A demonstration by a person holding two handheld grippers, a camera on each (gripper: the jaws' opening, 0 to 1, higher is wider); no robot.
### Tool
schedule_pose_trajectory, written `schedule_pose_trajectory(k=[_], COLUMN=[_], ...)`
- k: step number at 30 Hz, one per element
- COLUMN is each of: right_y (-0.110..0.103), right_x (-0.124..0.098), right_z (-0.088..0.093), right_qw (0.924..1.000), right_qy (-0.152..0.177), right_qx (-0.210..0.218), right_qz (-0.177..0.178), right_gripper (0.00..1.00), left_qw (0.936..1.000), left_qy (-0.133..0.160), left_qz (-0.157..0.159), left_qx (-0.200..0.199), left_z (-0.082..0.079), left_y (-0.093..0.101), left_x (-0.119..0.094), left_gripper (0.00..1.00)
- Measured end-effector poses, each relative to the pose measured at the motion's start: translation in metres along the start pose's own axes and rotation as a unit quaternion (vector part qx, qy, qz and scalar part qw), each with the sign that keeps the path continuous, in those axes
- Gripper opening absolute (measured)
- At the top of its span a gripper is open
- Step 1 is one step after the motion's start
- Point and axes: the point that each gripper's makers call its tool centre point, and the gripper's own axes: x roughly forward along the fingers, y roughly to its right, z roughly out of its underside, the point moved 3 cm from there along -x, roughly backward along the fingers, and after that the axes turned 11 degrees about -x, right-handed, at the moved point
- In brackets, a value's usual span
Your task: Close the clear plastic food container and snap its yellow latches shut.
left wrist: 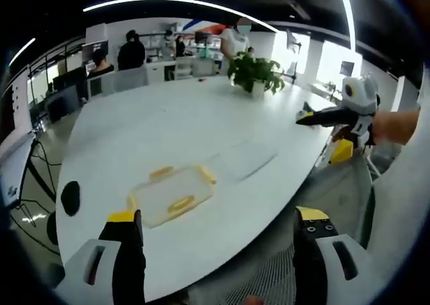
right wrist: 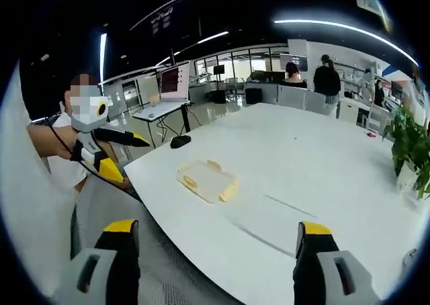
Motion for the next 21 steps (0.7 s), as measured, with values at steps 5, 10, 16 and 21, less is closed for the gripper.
schedule_pose_trajectory(k=[5,10,16,21], right_y=[0.001,0.004,0.01,0.011], right_x=[0.009,0.019,0.032,0.043], right_z=[-0.007,-0.015,-0.022,-0.027], right_qw=[0.9999,0.9994,0.9986,0.9969], right_qy=[-0.002,-0.003,-0.009,-0.016], right_qx=[-0.013,-0.031,-0.048,-0.07], right_qz=[-0.008,-0.014,-0.022,-0.033], right_gripper=[0.96,0.95,0.93,0.91], left_qw=[0.9999,0.9994,0.9984,0.997], left_qy=[-0.008,-0.015,-0.027,-0.036], left_qz=[0.004,0.006,0.012,0.017], left_qx=[0.013,0.031,0.047,0.066], left_z=[-0.001,-0.003,-0.005,-0.008], left_y=[-0.009,-0.019,-0.031,-0.039], left_x=[0.0,-0.001,0.0,0.003], left_gripper=[0.91,0.91,0.89,0.89])
